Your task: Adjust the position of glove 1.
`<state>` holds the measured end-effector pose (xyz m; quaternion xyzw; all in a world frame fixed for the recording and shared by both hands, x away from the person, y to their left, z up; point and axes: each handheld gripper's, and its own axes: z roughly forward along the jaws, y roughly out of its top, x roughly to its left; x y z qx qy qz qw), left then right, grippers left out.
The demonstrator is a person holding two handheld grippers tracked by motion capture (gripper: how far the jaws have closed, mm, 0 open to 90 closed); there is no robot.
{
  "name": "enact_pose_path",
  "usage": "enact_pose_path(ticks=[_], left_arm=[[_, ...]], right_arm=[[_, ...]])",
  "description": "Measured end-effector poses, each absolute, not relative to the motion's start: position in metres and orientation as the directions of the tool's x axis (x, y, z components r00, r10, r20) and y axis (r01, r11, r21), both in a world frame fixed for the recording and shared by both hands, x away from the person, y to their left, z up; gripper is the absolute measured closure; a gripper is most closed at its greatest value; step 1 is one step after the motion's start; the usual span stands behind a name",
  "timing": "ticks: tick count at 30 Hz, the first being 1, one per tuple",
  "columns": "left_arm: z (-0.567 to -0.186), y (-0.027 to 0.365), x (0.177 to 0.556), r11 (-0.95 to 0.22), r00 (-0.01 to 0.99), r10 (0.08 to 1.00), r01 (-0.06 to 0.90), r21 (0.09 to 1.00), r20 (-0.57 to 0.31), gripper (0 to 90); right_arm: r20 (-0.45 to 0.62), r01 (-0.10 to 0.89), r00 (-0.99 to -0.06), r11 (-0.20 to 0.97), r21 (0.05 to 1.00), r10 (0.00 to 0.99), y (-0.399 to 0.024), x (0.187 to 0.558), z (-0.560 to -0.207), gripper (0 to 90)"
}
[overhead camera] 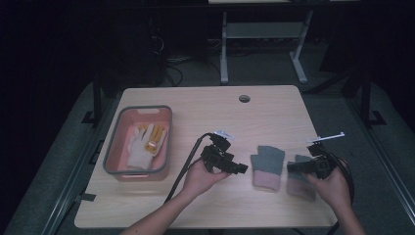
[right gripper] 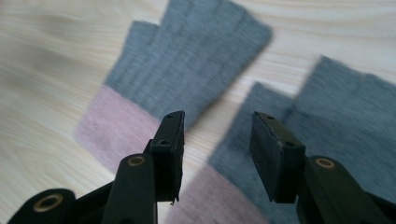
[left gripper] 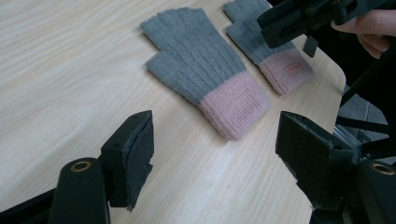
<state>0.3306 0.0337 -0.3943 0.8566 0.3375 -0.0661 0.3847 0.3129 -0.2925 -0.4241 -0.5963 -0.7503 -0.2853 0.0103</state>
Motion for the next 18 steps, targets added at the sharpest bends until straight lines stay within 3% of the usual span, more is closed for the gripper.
enact_pose_path(ticks=[18], left_arm=[[-0.402,0.021,0.328,-0.485,0.771,0.504,0.625,0.612,-0.388,28.2]], right_arm=[[0.253,0.908,-0.244,0.128,0.4,0.936,-0.315,0.302,-0.44,57.3]])
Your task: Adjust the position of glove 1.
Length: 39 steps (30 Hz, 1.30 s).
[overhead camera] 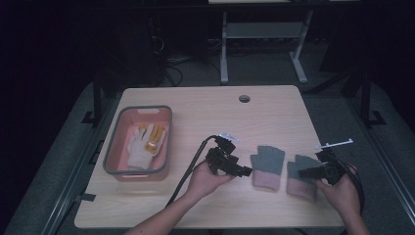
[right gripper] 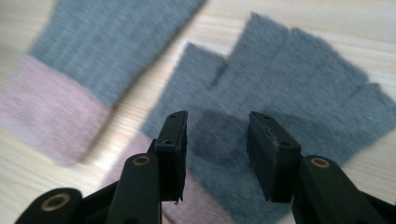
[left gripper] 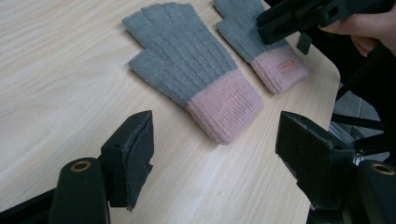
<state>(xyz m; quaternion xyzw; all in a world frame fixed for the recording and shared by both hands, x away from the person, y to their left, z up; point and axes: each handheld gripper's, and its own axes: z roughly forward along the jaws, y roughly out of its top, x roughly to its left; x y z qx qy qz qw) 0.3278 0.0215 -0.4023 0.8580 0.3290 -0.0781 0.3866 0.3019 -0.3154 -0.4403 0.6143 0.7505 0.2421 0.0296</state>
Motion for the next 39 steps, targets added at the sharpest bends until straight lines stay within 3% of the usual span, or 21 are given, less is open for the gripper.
enact_pose_path(ticks=[8,16,26,39], left_arm=[[-0.407,0.015,0.325,-0.491,0.773,0.496,0.626,0.606,-0.396,27.8],[-0.411,0.015,0.323,-0.494,0.774,0.499,0.624,0.606,-0.39,27.8],[-0.416,0.011,0.321,-0.5,0.771,0.498,0.63,0.594,-0.398,27.8],[-0.417,0.013,0.324,-0.5,0.764,0.513,0.637,0.587,-0.392,27.8]], right_arm=[[0.135,0.893,-0.288,0.215,0.396,0.948,-0.301,0.299,-0.444,55.4],[0.066,0.878,-0.308,0.256,0.404,0.949,-0.294,0.298,-0.445,62.7],[0.108,0.885,-0.284,0.217,0.412,0.953,-0.296,0.299,-0.445,78.8],[0.208,0.887,-0.257,0.144,0.438,0.944,-0.307,0.296,-0.436,85.8]])
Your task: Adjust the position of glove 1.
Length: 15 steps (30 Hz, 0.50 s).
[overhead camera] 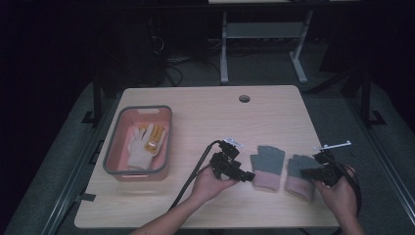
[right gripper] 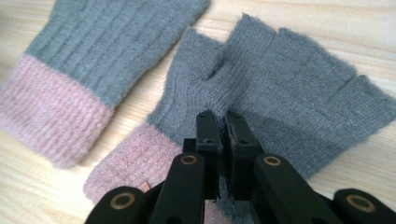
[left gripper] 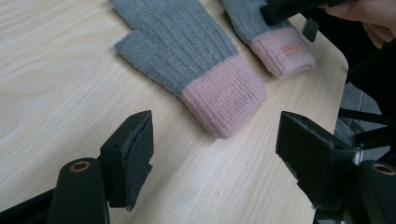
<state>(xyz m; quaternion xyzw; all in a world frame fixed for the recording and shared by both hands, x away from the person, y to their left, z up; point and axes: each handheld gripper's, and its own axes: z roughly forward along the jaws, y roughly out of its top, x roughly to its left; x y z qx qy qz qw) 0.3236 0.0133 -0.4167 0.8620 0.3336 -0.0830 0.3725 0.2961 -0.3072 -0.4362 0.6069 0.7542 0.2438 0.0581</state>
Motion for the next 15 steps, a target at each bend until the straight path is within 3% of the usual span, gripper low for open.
enact_pose_path(ticks=[15], left_arm=[[-0.416,0.015,0.325,-0.496,0.762,0.516,0.638,0.59,-0.391,27.9]], right_arm=[[0.248,0.856,-0.315,0.161,0.492,0.916,-0.278,0.303,-0.401,85.7]])
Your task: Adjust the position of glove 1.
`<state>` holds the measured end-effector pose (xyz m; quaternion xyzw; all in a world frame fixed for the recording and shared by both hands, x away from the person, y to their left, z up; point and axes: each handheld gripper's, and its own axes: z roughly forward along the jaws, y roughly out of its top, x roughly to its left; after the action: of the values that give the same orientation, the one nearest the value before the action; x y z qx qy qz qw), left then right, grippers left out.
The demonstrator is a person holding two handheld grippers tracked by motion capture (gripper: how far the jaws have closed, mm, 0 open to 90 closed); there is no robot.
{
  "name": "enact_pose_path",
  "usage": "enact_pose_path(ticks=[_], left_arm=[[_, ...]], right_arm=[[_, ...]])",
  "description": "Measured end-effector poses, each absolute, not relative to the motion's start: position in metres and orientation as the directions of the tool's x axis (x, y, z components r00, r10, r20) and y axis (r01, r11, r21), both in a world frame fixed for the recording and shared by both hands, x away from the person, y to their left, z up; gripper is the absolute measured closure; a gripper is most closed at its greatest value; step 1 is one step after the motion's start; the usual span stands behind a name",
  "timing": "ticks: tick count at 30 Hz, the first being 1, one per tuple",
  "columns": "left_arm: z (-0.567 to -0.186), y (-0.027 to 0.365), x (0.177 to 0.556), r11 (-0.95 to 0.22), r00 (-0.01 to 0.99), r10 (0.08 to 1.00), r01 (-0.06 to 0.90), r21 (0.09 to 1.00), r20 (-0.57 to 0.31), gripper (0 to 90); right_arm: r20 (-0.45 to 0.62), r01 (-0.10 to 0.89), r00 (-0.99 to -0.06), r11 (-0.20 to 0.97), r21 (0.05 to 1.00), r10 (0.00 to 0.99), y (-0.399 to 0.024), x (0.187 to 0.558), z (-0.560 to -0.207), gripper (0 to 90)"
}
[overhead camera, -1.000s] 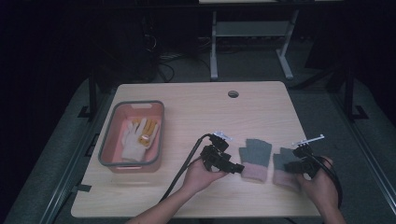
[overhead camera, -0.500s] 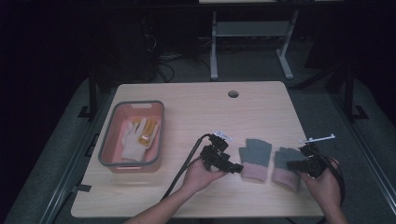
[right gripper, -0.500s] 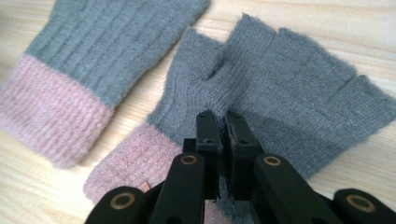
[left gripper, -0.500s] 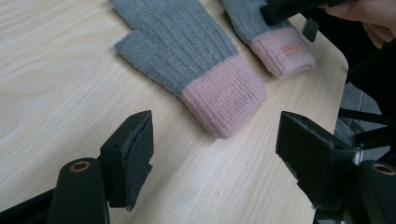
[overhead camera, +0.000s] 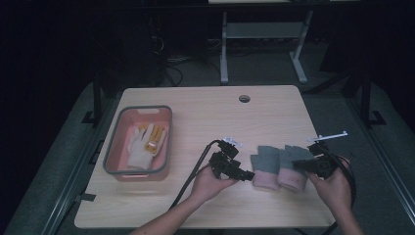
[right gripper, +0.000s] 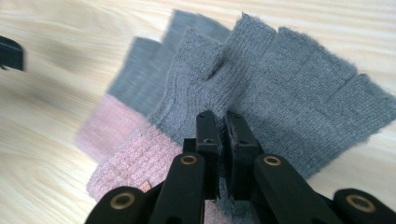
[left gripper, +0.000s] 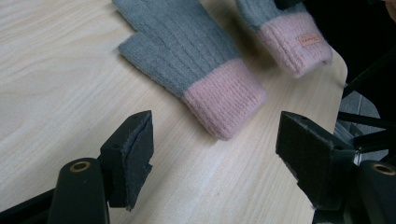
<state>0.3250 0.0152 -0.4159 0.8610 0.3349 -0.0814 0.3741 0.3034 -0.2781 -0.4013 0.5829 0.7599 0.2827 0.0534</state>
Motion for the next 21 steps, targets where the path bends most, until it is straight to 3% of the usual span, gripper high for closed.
enact_pose_path(ticks=[21], left_arm=[[-0.419,0.02,0.33,-0.474,0.737,0.54,0.666,0.576,-0.408,28.1]], right_arm=[[0.23,0.854,-0.394,0.261,0.45,0.89,-0.215,0.329,-0.412,85.3]])
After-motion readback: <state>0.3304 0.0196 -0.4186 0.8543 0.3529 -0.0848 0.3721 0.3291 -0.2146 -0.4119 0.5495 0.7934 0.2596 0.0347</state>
